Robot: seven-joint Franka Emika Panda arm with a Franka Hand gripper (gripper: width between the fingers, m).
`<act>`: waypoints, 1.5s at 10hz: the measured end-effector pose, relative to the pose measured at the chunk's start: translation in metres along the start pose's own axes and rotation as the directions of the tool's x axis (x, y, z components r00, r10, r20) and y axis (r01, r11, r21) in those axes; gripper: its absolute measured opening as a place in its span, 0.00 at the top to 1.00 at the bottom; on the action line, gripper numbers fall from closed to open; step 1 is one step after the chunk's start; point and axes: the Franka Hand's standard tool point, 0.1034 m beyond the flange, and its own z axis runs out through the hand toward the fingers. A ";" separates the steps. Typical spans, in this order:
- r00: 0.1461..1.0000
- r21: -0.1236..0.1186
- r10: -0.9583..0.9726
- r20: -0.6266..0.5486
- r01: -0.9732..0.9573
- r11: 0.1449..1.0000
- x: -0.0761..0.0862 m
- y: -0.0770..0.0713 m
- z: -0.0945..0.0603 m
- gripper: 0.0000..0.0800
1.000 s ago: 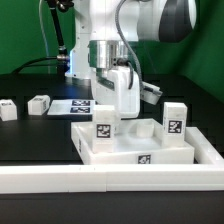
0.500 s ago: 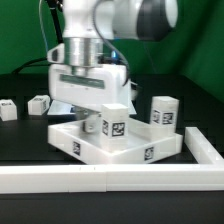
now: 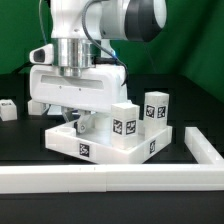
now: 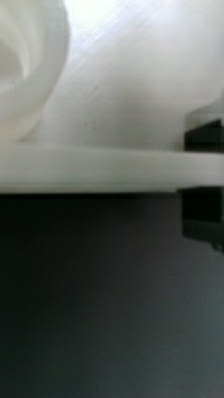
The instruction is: Assemble square table
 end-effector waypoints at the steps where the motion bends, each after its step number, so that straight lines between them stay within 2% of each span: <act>1: 0.995 0.009 -0.094 0.016 0.094 0.996 0.008 0.002 -0.002 0.94; 3: 0.971 0.018 -0.240 0.025 0.239 0.971 0.026 -0.004 -0.008 0.94; 7: 0.895 0.008 -0.445 0.029 0.445 0.896 0.026 -0.001 -0.006 0.94; 8: 0.793 0.000 -0.608 0.026 0.609 0.794 0.032 -0.001 -0.007 0.94; 10: 0.570 -0.024 -0.822 0.016 0.822 0.569 0.053 -0.015 -0.016 0.94; 11: 0.496 -0.015 -0.868 0.029 0.869 0.495 0.057 -0.023 -0.017 0.94; 15: 0.257 -0.026 -0.965 0.049 0.966 0.256 0.060 -0.017 -0.015 0.94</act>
Offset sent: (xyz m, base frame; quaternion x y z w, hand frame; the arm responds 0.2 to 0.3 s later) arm 0.0196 0.0100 0.0089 0.0029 -0.0133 -0.1017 0.9947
